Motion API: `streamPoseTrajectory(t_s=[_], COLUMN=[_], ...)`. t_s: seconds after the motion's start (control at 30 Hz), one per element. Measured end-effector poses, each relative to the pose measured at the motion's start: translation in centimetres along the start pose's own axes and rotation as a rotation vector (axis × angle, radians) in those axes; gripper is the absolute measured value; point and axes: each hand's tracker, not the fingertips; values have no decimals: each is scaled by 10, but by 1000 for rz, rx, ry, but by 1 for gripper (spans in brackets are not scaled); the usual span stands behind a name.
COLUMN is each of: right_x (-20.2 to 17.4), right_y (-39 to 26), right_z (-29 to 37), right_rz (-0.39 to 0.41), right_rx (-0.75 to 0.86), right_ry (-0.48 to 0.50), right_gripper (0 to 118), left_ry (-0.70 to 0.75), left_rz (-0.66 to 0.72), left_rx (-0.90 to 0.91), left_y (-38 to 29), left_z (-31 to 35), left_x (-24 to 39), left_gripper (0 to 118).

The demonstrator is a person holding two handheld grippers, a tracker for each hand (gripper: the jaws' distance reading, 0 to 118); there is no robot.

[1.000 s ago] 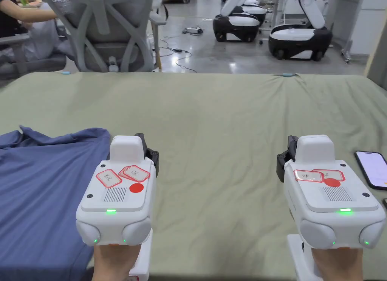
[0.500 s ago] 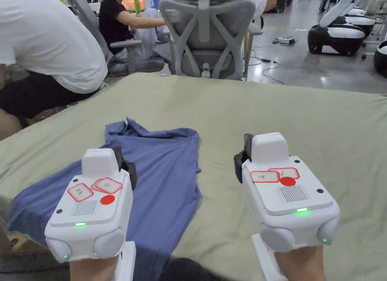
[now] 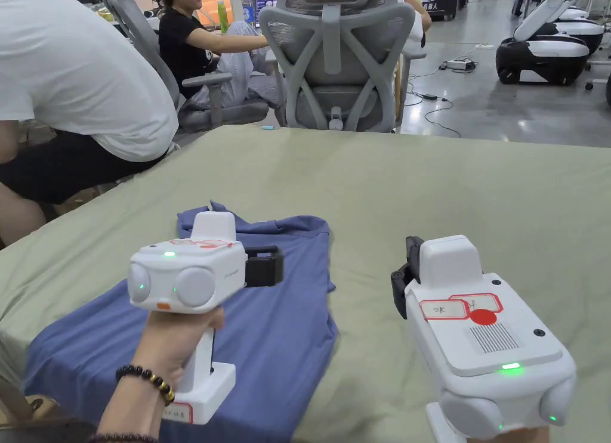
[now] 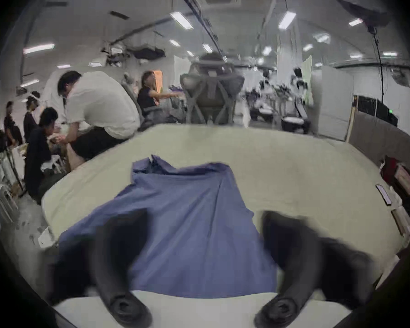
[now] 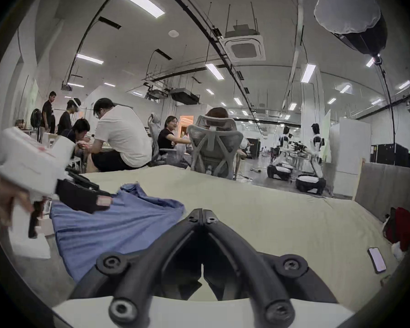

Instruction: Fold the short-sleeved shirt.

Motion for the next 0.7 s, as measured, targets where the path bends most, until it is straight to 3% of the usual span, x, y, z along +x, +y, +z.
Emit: streamPoseTrajectory(t_s=[0.03,0.27,0.43,0.53,0.57,0.63,0.67,0.7], right_x=[0,-1,1,4,6,8,10,13], right_y=[1,-10,-27,-38,-44,-50,-53,-57], right_z=[0,-50,-81,-92,-96,-97,-97,-98], right_rz=[-4,4,23,37,42,40,34,24], right_rx=[-1,-43,-83,-99,-113,-130,-139,-146], right_ry=[-1,2,1,-1,-6,-10,-14,-18], right_gripper=[0,0,0,0,0,0,0,0], left_ry=[-48,-9,-74,-12,8,-16,-18,-15], left_rz=[-9,-120,17,49,8,-28,-10,-4], left_rx=[-39,-215,-309,-347,-414,-316,-344,-339], left_y=[4,20,24,14,4,-1,2,4], left_z=[-12,-137,-196,-227,-237,-220,-214,-208], left_x=[-3,-15,-28,-33,-32,-22,-21,-20], left_gripper=[110,110,107,80,77,76,63,39])
